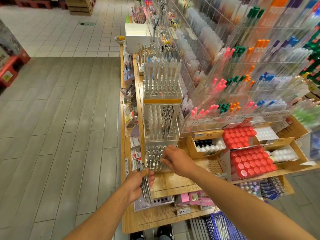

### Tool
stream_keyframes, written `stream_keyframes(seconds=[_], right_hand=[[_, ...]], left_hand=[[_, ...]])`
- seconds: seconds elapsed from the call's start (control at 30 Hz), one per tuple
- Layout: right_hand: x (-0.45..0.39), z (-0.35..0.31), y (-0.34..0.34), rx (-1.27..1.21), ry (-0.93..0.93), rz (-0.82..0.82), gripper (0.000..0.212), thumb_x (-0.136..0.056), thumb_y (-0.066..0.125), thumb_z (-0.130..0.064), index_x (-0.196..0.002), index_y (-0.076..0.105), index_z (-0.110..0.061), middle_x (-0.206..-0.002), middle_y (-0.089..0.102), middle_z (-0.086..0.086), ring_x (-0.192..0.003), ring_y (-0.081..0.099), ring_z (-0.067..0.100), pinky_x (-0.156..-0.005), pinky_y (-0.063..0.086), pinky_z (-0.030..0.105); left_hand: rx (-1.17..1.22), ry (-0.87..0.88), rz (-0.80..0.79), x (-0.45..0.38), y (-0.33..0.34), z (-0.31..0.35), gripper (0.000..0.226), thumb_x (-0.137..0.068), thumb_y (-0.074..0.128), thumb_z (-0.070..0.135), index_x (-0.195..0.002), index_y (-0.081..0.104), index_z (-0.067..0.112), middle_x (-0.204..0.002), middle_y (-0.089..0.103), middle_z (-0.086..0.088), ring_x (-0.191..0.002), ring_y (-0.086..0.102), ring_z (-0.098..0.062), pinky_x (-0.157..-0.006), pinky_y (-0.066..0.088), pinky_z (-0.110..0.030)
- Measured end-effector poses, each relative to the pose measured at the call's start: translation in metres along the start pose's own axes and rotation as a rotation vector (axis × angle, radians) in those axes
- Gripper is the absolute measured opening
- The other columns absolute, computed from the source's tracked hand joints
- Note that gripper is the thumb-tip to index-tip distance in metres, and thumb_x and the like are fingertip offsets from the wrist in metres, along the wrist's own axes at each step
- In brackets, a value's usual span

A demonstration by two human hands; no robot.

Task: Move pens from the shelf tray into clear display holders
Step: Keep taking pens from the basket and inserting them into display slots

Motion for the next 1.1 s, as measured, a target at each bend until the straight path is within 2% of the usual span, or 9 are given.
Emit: stream_keyframes(seconds=[0.17, 0.33, 0.43, 0.5, 0.57, 0.67, 0.8, 0.97, 1.1], right_hand=[[-0.001, -0.005, 0.004, 0.121, -0.035, -0.002, 0.029, -0.099, 0.053, -0.026, -0.11, 0.068, -0.004, -0.104, 0.055, 0.009, -0.092, 0.054, 0.023, -0.075, 0.042, 0.031], [-0.003, -0.008, 0.004, 0.114, 0.014, 0.008, 0.031, -0.093, 0.061, -0.037, -0.114, 0.065, -0.014, -0.107, 0.057, 0.002, -0.096, 0.055, 0.017, -0.079, 0.047, 0.031], [-0.007, -0.011, 0.012, -0.11, 0.107, -0.053, 0.025, -0.092, 0.063, -0.033, -0.112, 0.065, -0.019, -0.104, 0.064, -0.001, -0.088, 0.056, 0.01, -0.074, 0.044, 0.024], [-0.009, -0.013, 0.017, -0.304, 0.194, -0.123, 0.023, -0.092, 0.065, -0.029, -0.11, 0.068, -0.015, -0.097, 0.067, 0.001, -0.085, 0.058, 0.01, -0.069, 0.042, 0.019], [-0.009, -0.014, 0.019, -0.444, 0.245, -0.173, 0.023, -0.093, 0.064, -0.027, -0.107, 0.069, -0.01, -0.093, 0.067, 0.001, -0.085, 0.059, 0.011, -0.073, 0.045, 0.022], [-0.006, -0.015, 0.017, -0.588, 0.282, -0.19, 0.024, -0.092, 0.066, -0.028, -0.096, 0.07, -0.005, -0.085, 0.065, 0.003, -0.078, 0.056, 0.011, -0.074, 0.046, 0.029], [-0.003, -0.017, 0.016, -0.631, 0.363, -0.165, 0.025, -0.085, 0.074, -0.031, -0.089, 0.071, -0.007, -0.071, 0.06, -0.004, -0.066, 0.052, 0.006, -0.061, 0.043, 0.019], [-0.005, -0.013, 0.004, -0.612, 0.43, -0.166, 0.018, -0.091, 0.067, -0.016, -0.092, 0.072, 0.001, -0.077, 0.066, -0.001, -0.072, 0.061, 0.013, -0.075, 0.054, 0.035], [-0.002, -0.015, -0.01, -0.506, 0.347, -0.157, 0.011, -0.098, 0.056, -0.014, -0.097, 0.065, -0.008, -0.08, 0.068, 0.006, -0.075, 0.068, 0.019, -0.078, 0.058, 0.038]], left_hand=[[0.041, -0.004, -0.065, 0.001, 0.002, -0.001, 0.02, -0.097, 0.057, 0.006, -0.115, 0.062, 0.001, -0.095, 0.073, -0.017, -0.076, 0.069, -0.027, -0.064, 0.061, -0.036], [0.078, -0.008, -0.194, 0.005, 0.008, -0.001, 0.038, -0.083, 0.068, 0.008, -0.119, 0.063, -0.004, -0.09, 0.071, -0.018, -0.074, 0.07, -0.026, -0.065, 0.062, -0.035], [0.081, 0.013, -0.251, 0.008, 0.013, 0.002, 0.046, -0.076, 0.073, 0.008, -0.118, 0.06, -0.007, -0.094, 0.072, -0.022, -0.074, 0.069, -0.027, -0.066, 0.062, -0.036], [0.077, 0.028, -0.26, 0.008, 0.014, 0.002, 0.044, -0.076, 0.074, 0.008, -0.115, 0.061, -0.006, -0.095, 0.072, -0.023, -0.073, 0.07, -0.026, -0.064, 0.062, -0.035], [0.077, 0.036, -0.266, 0.009, 0.013, 0.003, 0.04, -0.076, 0.075, 0.007, -0.112, 0.063, -0.005, -0.095, 0.072, -0.023, -0.073, 0.07, -0.026, -0.063, 0.061, -0.034], [0.053, 0.035, -0.281, 0.009, 0.012, 0.004, 0.036, -0.075, 0.077, 0.006, -0.108, 0.067, -0.005, -0.097, 0.072, -0.024, -0.073, 0.07, -0.026, -0.063, 0.061, -0.033], [0.056, 0.027, -0.291, 0.01, 0.014, 0.003, 0.036, -0.073, 0.078, 0.004, -0.106, 0.067, -0.005, -0.092, 0.071, -0.024, -0.07, 0.069, -0.026, -0.061, 0.06, -0.033], [0.11, 0.038, -0.262, 0.007, 0.016, 0.002, 0.027, -0.083, 0.071, 0.013, -0.103, 0.069, -0.005, -0.088, 0.07, -0.022, -0.073, 0.069, -0.027, -0.069, 0.061, -0.036], [0.02, 0.075, -0.141, 0.001, 0.011, 0.003, 0.025, -0.1, 0.053, 0.017, -0.111, 0.065, -0.002, -0.084, 0.072, -0.013, -0.075, 0.066, -0.022, -0.071, 0.057, -0.035]])
Point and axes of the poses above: each hand's wrist, its own x-axis away from the middle knuckle, its own y-axis out of the palm, z = x × y, the point moved 6 cm from there along -x, towards the middle knuckle
